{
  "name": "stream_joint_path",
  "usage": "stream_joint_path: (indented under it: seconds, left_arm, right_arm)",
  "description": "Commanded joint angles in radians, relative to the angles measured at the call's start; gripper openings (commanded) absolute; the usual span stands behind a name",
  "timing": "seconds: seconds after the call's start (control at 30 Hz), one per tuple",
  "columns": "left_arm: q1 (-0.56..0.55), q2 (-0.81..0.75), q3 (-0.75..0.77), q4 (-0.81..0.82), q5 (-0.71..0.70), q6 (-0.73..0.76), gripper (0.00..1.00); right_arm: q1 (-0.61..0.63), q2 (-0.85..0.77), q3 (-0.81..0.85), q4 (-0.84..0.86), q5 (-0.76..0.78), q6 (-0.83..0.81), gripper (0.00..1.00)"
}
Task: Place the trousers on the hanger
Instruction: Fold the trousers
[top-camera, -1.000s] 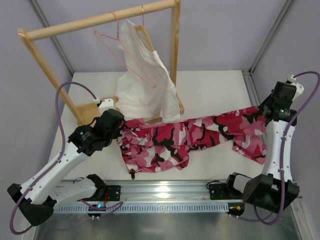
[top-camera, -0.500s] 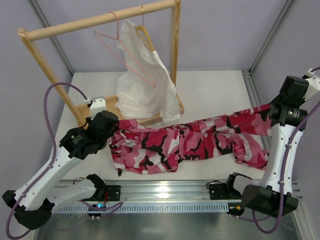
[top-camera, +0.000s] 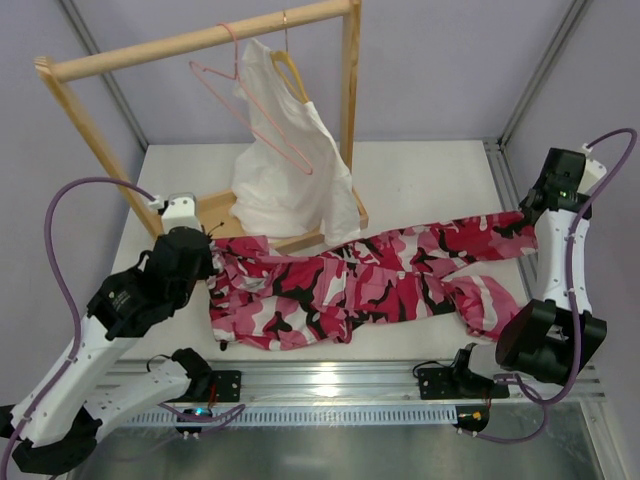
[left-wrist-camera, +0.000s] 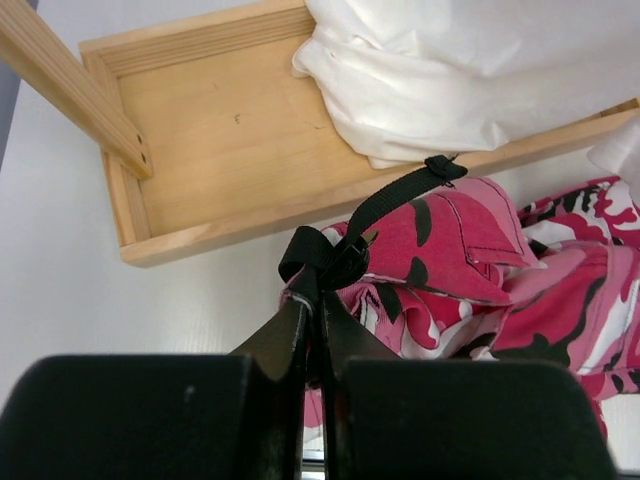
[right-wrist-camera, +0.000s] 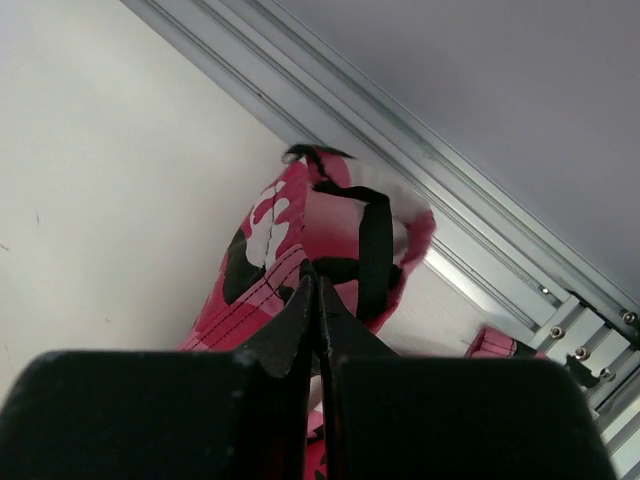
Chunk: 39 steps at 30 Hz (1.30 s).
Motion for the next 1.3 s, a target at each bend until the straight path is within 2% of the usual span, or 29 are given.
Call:
stream_joint_path:
  seconds: [0.0, 0.13, 0.33, 0.57, 0.6, 0.67, 0.7, 0.83, 0.97, 1.13, 1.27]
  left_arm:
    - [0.009, -0.009, 0.021, 0.059, 0.041, 0.038, 0.0]
    - [0.009, -0.035, -0.049, 0.06, 0.154, 0.02, 0.0]
    - [0.009, -0.117, -0.164, 0.095, 0.245, 0.006, 0.0]
    - [0.009, -0.238, -0.218, 0.229, 0.587, 0.11, 0.01]
    - [0.007, -0.242, -0.221, 0.241, 0.694, 0.121, 0.0]
    - [0.009, -0.255, -0.235, 0.281, 0.806, 0.127, 0.0]
    - [0.009, -0.256, -0.241, 0.296, 0.928, 0.125, 0.01]
    - [0.007, -0.235, -0.267, 0.332, 1.133, 0.115, 0.01]
    - [0.007, -0.198, -0.286, 0.346, 1.239, 0.116, 0.0]
    - [0.007, -0.239, -0.295, 0.442, 1.29, 0.087, 0.0]
    - [0.007, -0.253, -0.312, 0.562, 1.397, 0.034, 0.01]
  right_arm:
    - [-0.003, -0.038, 0.028, 0.096, -0.009, 0.041, 0.04]
    - [-0.003, -0.04, 0.054, 0.119, -0.002, 0.037, 0.04]
    - [-0.004, -0.072, 0.178, 0.185, -0.137, 0.055, 0.04]
    - [-0.004, -0.04, 0.329, 0.187, -0.21, 0.084, 0.04]
    - [-0.004, -0.032, 0.336, 0.185, -0.218, 0.089, 0.04]
    - [-0.004, -0.026, 0.311, 0.199, -0.221, 0.093, 0.04]
    - [-0.004, -0.026, 0.295, 0.216, -0.225, 0.093, 0.04]
    - [-0.006, 0.018, 0.277, 0.3, -0.312, 0.121, 0.03]
    - [-0.004, 0.124, 0.304, 0.367, -0.472, 0.185, 0.04]
    - [-0.003, 0.224, 0.364, 0.369, -0.525, 0.205, 0.04]
    - [-0.001, 0.288, 0.389, 0.374, -0.569, 0.201, 0.04]
